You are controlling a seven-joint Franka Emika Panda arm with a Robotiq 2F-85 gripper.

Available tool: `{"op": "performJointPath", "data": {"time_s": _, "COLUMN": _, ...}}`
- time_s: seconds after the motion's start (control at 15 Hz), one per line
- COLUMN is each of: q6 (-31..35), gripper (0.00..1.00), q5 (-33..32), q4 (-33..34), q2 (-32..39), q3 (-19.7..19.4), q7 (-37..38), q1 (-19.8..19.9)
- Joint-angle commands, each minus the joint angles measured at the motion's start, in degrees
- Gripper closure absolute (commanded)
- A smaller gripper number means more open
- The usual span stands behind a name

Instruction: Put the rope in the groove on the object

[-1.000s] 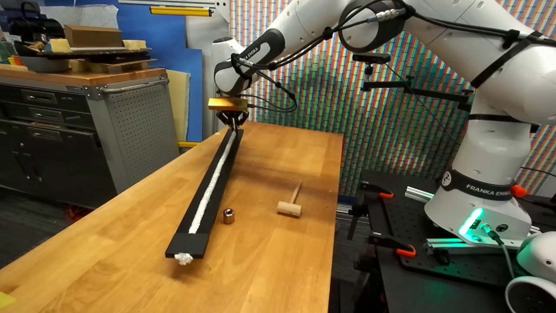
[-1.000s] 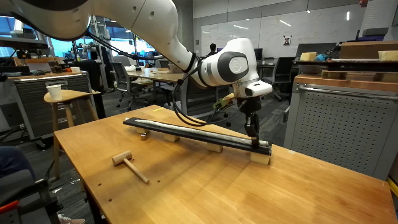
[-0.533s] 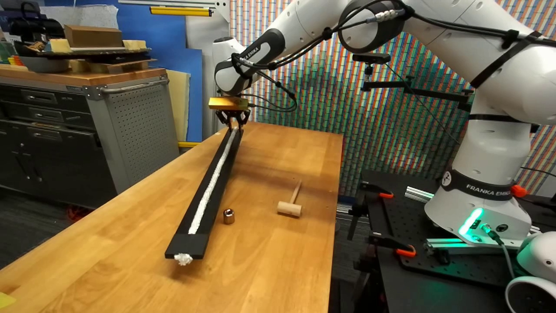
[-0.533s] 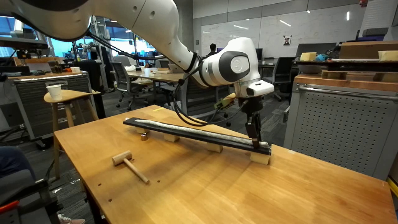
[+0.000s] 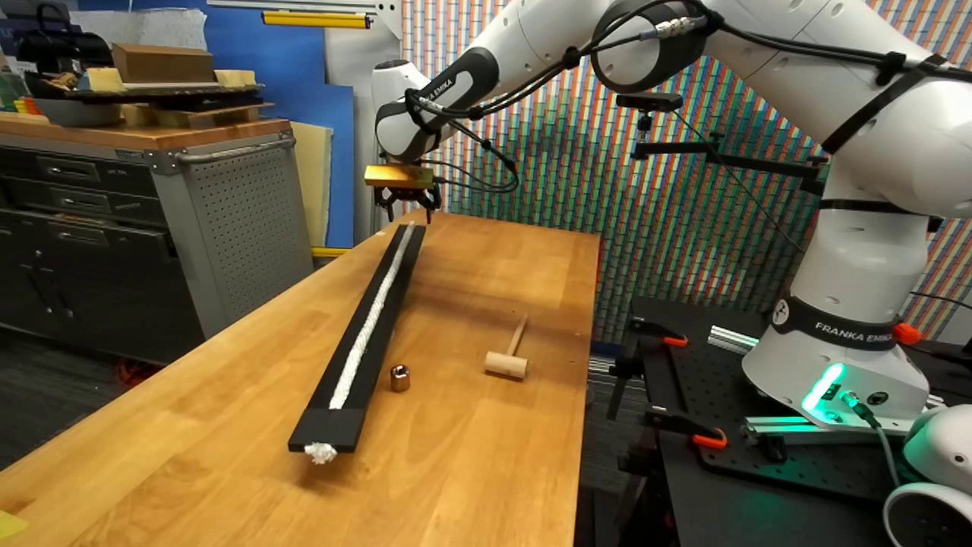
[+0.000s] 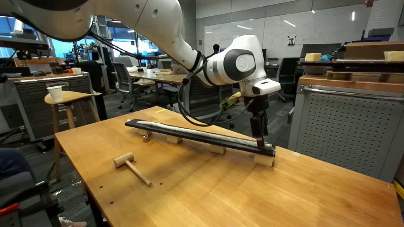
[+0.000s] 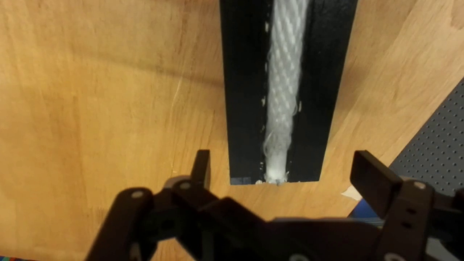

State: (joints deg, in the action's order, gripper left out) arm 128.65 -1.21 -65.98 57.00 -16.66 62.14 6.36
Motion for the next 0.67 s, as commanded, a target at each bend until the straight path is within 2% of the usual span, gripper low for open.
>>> {"op": "performJointPath", "data": {"time_s": 0.0, "q6": -1.8, "gripper": 0.0, "q5": -0.4, "q4": 3.4, "q2": 0.9, "q3": 0.1, "q7": 0.2, "q1": 0.4}}
{"op": "performJointPath", "data": {"time_s": 0.6, "q6": 0.3, "gripper": 0.0, "q5": -0.1, "q4": 1.3, "q2": -2.7, "q3": 0.8, "q7": -0.2, "q1": -0.2}}
